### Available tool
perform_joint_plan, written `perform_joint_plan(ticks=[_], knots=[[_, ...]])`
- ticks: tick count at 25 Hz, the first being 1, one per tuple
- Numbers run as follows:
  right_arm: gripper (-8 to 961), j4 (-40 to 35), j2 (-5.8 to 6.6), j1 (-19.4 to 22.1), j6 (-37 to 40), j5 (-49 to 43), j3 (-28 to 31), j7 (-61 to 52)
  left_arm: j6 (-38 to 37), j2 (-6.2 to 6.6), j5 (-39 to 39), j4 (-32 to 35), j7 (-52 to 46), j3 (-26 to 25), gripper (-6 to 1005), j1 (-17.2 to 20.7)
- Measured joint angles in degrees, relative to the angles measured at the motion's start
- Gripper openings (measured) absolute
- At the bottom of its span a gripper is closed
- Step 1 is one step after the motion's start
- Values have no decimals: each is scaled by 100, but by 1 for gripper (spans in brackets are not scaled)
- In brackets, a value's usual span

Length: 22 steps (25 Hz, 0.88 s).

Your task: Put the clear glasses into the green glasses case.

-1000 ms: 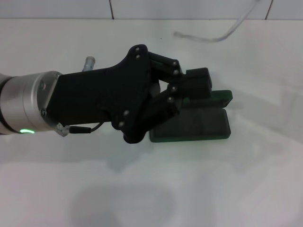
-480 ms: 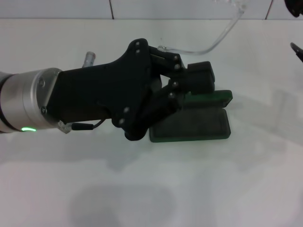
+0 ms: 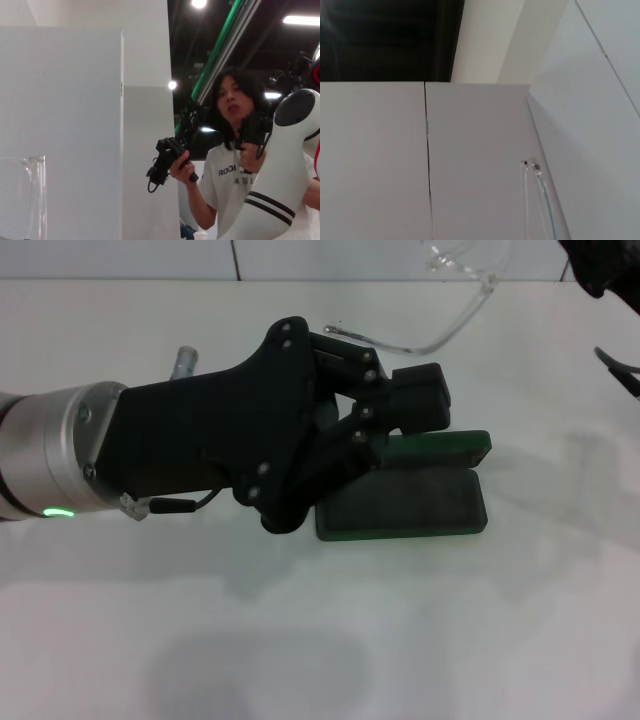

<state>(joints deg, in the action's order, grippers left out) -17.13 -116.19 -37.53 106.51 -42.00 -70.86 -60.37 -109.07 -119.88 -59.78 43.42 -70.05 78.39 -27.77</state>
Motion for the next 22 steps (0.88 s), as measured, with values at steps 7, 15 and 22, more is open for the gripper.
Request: perform_joint_plan(ticks=[7, 15, 22], knots=[[68, -1, 0, -19, -65, -57, -149, 54, 0, 0, 16, -50, 34, -18, 47, -15], [68, -50, 0, -28, -213, -50, -565, 191, 7, 0, 22, -76, 71, -17, 47, -27], [68, -8, 0, 84, -94, 406, -577, 304, 9, 0, 22, -137, 73, -23, 47, -18]])
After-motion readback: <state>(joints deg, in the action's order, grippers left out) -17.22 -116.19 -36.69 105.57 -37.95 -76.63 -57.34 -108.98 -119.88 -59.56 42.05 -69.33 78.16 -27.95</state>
